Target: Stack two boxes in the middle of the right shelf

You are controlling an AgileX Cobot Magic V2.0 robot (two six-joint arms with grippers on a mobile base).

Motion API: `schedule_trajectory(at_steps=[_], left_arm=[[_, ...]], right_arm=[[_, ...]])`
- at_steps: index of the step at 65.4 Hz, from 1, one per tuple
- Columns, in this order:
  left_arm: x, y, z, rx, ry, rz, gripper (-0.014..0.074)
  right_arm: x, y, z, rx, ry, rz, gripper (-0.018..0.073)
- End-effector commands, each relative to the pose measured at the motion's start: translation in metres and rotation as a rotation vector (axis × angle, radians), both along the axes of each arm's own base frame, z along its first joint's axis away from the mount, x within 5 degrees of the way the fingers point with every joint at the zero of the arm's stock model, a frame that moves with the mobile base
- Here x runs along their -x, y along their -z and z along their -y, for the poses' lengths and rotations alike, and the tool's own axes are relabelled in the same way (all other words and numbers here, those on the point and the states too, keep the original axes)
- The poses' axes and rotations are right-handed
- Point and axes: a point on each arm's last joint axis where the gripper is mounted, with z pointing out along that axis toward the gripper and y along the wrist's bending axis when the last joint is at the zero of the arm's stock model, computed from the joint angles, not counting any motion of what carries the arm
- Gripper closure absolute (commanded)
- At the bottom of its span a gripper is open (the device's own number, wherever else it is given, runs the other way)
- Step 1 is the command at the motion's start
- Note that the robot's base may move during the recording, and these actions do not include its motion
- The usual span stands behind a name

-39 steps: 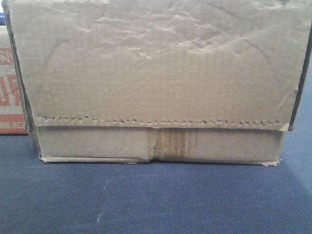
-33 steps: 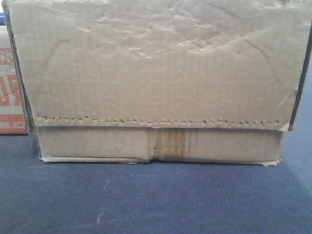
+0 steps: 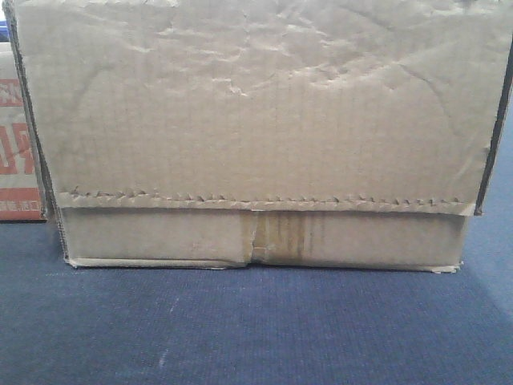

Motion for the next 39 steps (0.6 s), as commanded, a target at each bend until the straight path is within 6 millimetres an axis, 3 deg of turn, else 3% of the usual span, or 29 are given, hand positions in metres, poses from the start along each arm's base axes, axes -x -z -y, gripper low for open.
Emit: schedule_trajectory(at_steps=[1,15,25,32,39], left_arm=[[0.001,-0.003,0.0,0.004,-0.002,0.028,0.0708],[0.001,-0.006,0.0,0.003,0.0,0.068,0.0708],[0.001,-0.011,0.0,0.141,0.006,0.127,0.0708],[0.003,-0.02,-0.001,0.143,0.003,0.224,0.0708],[0.008,-0.038,-0.002,0.14,0.004,0.332,0.0708]], right_arm=[[0.0,-0.004,0.001,0.012,0.007,0.044,0.0721],[0.0,-0.007,0.001,0.013,0.01,0.079,0.0721],[0.001,-0.015,0.001,0.016,0.018,0.162,0.0721],[0.002,-0.02,0.002,0.017,0.023,0.216,0.0721],[0.01,-0.054,0.001,0.019,0.019,0.283,0.0721]])
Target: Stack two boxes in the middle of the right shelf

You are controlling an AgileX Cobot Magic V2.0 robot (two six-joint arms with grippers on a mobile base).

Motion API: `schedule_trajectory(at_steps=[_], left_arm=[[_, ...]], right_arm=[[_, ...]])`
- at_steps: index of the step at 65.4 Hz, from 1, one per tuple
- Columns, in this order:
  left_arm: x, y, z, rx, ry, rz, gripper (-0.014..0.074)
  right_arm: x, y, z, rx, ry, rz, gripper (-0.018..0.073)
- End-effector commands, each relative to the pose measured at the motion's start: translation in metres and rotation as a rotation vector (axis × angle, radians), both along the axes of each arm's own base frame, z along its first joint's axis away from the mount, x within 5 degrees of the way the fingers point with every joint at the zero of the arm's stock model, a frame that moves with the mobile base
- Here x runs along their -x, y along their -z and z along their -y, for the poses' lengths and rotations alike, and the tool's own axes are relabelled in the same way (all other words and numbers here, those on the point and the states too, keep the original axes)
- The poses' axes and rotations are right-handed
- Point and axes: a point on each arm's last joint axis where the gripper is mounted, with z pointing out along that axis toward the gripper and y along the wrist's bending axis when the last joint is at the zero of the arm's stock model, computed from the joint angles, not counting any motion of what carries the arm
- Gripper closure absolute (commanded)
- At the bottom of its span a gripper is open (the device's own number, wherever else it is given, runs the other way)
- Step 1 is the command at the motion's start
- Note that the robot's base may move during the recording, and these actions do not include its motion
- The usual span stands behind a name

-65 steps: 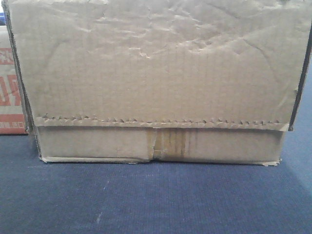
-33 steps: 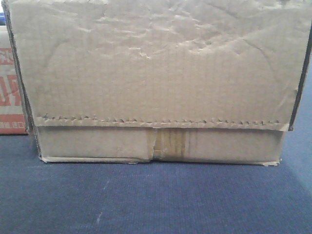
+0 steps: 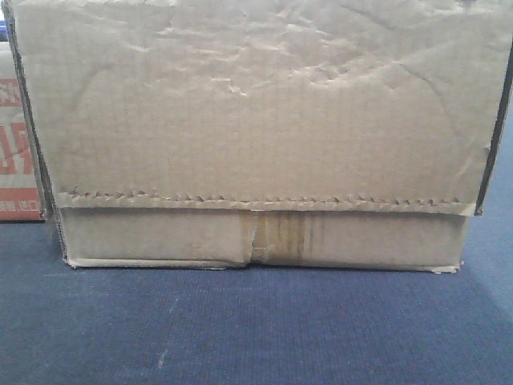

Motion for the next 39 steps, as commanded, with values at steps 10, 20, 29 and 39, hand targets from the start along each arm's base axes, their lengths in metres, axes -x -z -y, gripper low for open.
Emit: schedule_trajectory(at_steps=[10,20,29,39], left_arm=[[0.026,-0.079,0.001,-0.04,-0.006,0.204,0.0708],[0.037,-0.135,0.002,-0.071,-0.004,0.11,0.0671],[0.026,-0.175,0.001,-0.102,-0.014,-0.056,0.0491],[-0.007,-0.195,0.0,-0.1,-0.008,-0.21,0.0266]], right_arm=[[0.036,-0.098,-0.002,0.022,-0.003,0.237,0.0721],[0.053,-0.157,-0.004,0.027,-0.022,0.179,0.0721],[0.043,-0.201,-0.005,0.029,-0.035,0.063,0.0721],[0.004,-0.215,-0.005,0.029,-0.065,-0.079,0.0697]])
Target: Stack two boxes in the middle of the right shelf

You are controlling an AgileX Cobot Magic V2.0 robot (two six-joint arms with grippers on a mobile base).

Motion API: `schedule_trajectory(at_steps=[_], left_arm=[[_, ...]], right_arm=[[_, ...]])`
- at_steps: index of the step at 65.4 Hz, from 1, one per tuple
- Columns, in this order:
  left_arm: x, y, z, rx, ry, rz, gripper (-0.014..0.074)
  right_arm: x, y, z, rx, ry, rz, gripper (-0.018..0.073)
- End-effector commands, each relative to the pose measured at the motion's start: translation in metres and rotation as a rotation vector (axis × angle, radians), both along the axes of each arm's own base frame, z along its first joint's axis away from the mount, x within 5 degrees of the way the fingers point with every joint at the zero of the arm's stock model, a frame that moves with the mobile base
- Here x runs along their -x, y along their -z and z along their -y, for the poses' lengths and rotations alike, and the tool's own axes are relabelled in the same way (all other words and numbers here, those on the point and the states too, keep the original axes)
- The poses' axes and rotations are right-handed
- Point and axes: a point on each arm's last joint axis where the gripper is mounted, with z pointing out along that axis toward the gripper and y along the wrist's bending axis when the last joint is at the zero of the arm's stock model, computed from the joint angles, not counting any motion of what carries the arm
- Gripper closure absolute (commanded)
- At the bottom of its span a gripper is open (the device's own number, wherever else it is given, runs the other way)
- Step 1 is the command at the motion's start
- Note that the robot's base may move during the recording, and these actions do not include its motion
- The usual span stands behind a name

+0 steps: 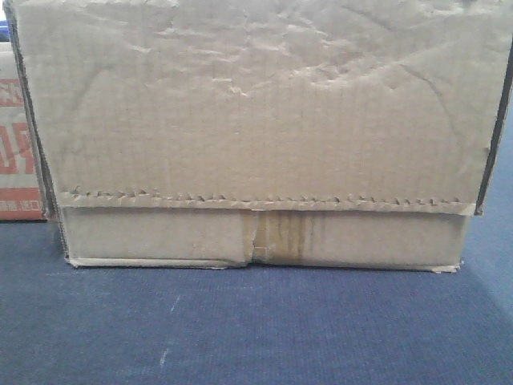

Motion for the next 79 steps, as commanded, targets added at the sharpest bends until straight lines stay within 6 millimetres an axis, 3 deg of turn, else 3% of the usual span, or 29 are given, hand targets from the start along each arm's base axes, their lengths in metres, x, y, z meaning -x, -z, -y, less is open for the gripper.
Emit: schedule_trajectory(at_steps=[1,6,16,22,33,41,51,61,68,79], left_arm=[[-0.021,-0.004,-0.001,-0.008,-0.007,-0.105,0.0253],[-0.034,-0.004,0.0,-0.009,0.015,-0.145,0.0207],[-0.055,0.008,0.004,-0.016,0.049,-0.275,0.0147],[-0.063,0.013,0.005,-0.018,0.058,-0.332,0.0114],[-0.083,0.019,0.006,-0.02,0.06,-0.452,0.0038],[-0.101,0.008,0.006,-0.035,0.049,-0.596,0.0022],[-0.143,-0.014,0.007,-0.045,0.043,-0.741,0.0026],[-0.188,-0.019,0.004,-0.116,0.055,-0.9,0.0026],[-0.217,-0.012,-0.008,-0.127,0.078,-1.037,0.0026],[-0.254,0.004,-0.043,-0.116,0.029,-1.101,0.0026]], right_arm=[[-0.026,0.0,0.0,0.013,-0.016,-0.107,0.0686],[-0.046,0.004,-0.001,0.013,-0.034,-0.168,0.0591],[-0.081,0.016,-0.003,0.015,-0.049,-0.295,0.0173],[-0.094,0.022,-0.004,0.016,-0.05,-0.343,-0.0021],[-0.105,0.028,-0.004,0.017,-0.051,-0.401,-0.001],[-0.105,0.029,-0.004,0.017,-0.052,-0.408,-0.001],[-0.105,0.029,-0.004,0.017,-0.052,-0.408,-0.001],[-0.105,0.029,-0.004,0.017,-0.054,-0.408,-0.001],[-0.105,0.029,-0.006,0.019,-0.064,-0.408,-0.001],[-0.105,0.029,-0.007,0.021,-0.072,-0.409,-0.001]])
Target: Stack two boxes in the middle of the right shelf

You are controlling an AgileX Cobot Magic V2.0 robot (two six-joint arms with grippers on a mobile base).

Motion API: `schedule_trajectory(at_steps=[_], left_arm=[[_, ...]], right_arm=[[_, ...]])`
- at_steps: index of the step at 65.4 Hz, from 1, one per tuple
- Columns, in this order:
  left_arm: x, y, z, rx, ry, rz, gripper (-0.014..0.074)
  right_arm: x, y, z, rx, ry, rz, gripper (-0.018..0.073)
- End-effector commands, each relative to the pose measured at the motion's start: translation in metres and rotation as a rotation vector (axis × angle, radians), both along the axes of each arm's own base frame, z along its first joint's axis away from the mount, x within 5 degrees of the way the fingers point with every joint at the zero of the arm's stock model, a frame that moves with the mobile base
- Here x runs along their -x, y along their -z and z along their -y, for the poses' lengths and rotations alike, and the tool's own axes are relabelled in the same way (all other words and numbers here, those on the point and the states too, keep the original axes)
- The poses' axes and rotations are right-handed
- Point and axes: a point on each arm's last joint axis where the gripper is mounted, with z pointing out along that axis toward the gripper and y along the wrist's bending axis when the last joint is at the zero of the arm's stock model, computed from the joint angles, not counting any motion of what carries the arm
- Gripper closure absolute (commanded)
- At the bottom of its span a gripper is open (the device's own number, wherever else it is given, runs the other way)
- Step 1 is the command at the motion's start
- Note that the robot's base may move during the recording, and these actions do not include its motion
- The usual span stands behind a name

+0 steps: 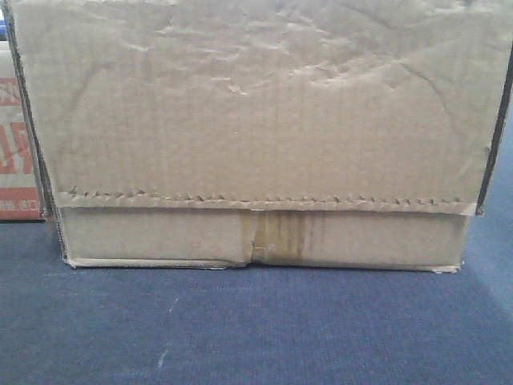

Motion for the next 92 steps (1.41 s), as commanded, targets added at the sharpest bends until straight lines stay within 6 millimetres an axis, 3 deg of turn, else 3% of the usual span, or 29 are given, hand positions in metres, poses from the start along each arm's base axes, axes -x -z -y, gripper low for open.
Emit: schedule_trajectory(at_steps=[1,16,28,37,56,65,77,92], left_arm=[[-0.013,0.008,-0.017,-0.016,-0.006,-0.04,0.0026],[-0.05,0.039,-0.04,-0.05,-0.01,-0.035,0.0026],[-0.083,0.083,-0.047,-0.032,-0.01,-0.12,0.0026],[-0.095,0.108,-0.05,-0.017,-0.007,-0.191,0.0026],[-0.097,0.114,-0.05,-0.011,-0.006,-0.219,0.005],[-0.097,0.114,-0.05,-0.012,-0.006,-0.221,0.0226],[-0.097,0.114,-0.051,-0.022,-0.006,-0.223,0.07],[-0.09,0.105,-0.052,-0.026,-0.047,-0.22,0.0708]], right_arm=[[0.0,-0.002,0.0,0.013,-0.001,0.014,-0.001],[0.0,-0.003,-0.003,0.013,-0.025,0.021,-0.001],[0.0,-0.003,-0.003,0.012,-0.024,0.028,-0.001],[0.0,-0.003,-0.003,0.012,-0.024,0.028,-0.001],[0.0,-0.003,-0.003,0.012,-0.024,0.028,-0.001],[0.0,-0.003,-0.003,0.012,-0.024,0.028,-0.001],[0.0,-0.003,-0.003,0.012,-0.024,0.028,-0.001],[0.0,-0.003,-0.003,0.012,-0.024,0.027,-0.001]])
